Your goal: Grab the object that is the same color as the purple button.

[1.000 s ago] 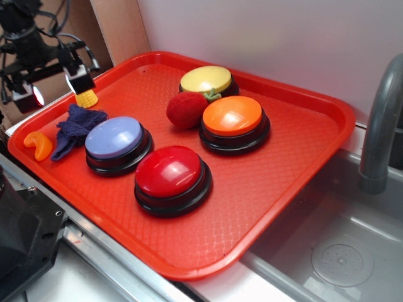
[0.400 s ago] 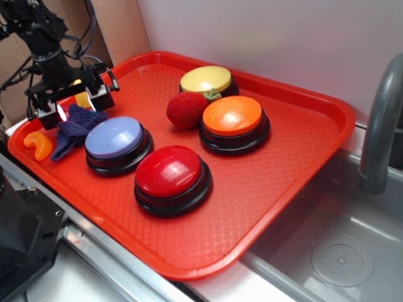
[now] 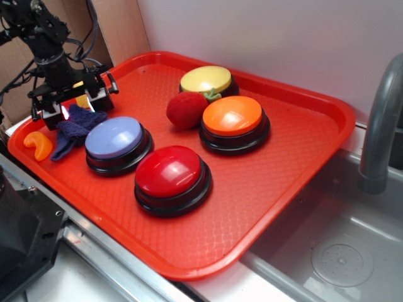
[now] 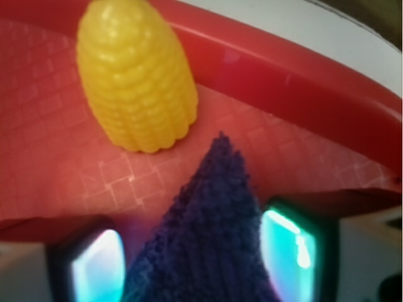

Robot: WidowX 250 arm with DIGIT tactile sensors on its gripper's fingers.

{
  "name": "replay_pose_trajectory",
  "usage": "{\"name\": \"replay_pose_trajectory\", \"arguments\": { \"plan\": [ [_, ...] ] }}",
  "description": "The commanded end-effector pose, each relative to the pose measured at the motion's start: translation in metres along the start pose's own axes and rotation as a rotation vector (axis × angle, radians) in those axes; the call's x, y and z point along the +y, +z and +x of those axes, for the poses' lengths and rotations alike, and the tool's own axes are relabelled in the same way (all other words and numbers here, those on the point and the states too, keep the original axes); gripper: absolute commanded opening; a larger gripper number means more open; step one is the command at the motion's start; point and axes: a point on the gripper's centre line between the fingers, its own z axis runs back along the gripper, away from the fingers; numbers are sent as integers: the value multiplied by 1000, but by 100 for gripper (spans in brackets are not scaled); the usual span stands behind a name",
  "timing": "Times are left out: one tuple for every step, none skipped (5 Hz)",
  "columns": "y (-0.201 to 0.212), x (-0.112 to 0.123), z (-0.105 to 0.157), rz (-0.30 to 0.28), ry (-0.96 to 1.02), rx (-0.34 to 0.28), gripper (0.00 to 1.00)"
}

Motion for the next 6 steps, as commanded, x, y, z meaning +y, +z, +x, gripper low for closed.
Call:
{"name": "replay_pose_trajectory", "arguments": {
  "plan": [
    [7, 5, 0, 5, 12, -38, 0],
    [7, 5, 0, 16, 19, -50, 0],
    [10, 4, 1, 12, 16, -55, 0],
    [23, 2, 3, 9, -2, -66, 0],
    [42, -1, 4, 11, -19, -77, 0],
    [62, -11, 4, -20, -184, -9, 0]
  ]
}}
